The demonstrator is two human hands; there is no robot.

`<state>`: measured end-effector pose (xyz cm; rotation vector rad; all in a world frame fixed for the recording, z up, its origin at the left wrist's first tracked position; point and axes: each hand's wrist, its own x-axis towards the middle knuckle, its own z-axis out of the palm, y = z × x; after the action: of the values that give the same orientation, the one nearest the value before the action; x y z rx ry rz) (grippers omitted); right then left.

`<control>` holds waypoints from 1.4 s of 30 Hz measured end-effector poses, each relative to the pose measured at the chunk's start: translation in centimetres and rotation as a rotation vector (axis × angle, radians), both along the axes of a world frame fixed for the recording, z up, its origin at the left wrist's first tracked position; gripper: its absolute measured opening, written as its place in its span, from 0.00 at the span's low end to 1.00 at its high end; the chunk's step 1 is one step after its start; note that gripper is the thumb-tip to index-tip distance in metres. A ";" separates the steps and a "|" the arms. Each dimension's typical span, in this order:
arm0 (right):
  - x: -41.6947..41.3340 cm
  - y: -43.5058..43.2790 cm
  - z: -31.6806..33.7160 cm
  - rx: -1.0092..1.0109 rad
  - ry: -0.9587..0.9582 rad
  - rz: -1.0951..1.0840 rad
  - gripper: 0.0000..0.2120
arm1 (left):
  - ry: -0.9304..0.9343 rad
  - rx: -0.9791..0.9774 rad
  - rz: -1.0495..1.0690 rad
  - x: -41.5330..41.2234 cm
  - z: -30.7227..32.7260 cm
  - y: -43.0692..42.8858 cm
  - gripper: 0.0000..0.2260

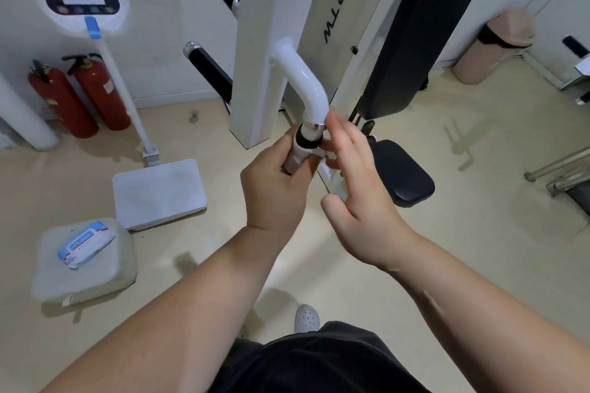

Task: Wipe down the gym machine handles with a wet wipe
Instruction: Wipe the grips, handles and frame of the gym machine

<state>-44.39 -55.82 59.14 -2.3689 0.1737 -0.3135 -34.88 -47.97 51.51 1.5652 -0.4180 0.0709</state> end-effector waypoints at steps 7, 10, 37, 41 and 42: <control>0.1 -1.7 -0.2 -0.004 -0.011 0.059 0.43 | 0.184 0.289 -0.134 -0.4 -5.3 2.1 0.12; 0.2 -2.9 -0.2 0.018 -0.016 0.143 0.43 | 0.203 0.394 -0.033 -0.8 -5.3 2.1 0.05; 5.0 -16.0 -9.9 0.678 0.316 0.159 0.06 | 0.198 0.636 0.597 -10.0 0.3 -7.4 0.21; 7.9 -14.9 -8.0 0.664 0.120 0.159 0.11 | 0.247 0.382 0.733 -9.0 1.8 -7.6 0.18; 8.0 -14.3 -7.3 0.636 0.042 0.210 0.15 | 0.232 0.367 0.739 -8.5 2.2 -7.8 0.17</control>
<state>-36.36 -70.14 51.85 -1.7437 0.0329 -0.0849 -43.41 -55.75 53.74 1.9959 0.3671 0.3932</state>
